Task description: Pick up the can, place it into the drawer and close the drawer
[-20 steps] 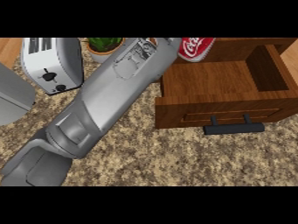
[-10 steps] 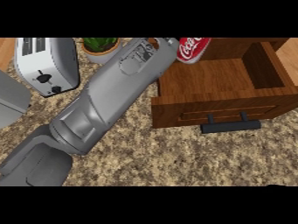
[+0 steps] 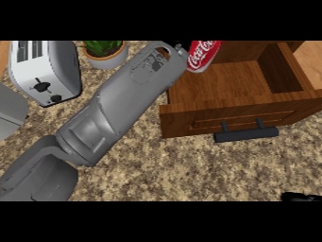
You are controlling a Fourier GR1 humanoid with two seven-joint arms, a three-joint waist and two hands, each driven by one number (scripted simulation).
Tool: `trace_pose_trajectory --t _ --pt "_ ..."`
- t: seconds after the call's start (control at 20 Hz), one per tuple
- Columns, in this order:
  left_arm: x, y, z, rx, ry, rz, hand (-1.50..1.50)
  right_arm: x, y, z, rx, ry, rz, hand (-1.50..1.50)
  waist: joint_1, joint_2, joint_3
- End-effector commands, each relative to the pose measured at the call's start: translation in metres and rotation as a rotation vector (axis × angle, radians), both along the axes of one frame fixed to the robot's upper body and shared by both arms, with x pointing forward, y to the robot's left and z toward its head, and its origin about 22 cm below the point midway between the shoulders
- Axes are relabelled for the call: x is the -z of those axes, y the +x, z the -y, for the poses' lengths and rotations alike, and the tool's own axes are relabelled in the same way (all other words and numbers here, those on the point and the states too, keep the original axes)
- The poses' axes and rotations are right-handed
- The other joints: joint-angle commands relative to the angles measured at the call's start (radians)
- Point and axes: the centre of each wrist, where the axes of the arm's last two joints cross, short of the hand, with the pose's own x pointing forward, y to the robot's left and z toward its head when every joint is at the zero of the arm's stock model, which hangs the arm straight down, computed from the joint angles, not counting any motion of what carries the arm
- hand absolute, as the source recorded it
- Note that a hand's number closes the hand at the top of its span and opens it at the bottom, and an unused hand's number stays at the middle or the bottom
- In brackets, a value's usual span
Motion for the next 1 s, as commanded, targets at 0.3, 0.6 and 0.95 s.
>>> trace_pose_trajectory --t 0.3,0.6,0.95 --pt "0.018 0.005 -0.008 -0.049 0.071 0.009 -1.5 -0.012 -0.001 -0.001 -0.016 -0.024 0.021 -1.5 -0.018 0.005 0.0" --pt "0.022 0.004 -0.009 -0.099 0.044 0.034 -1.5 -0.013 0.002 0.004 -0.008 -0.036 0.016 -1.5 -0.022 0.004 0.0" --pt "0.034 0.002 -0.011 -0.133 0.026 0.037 -1.5 -0.024 0.006 -0.002 -0.043 -0.039 0.033 -1.5 -0.031 0.008 -0.001"
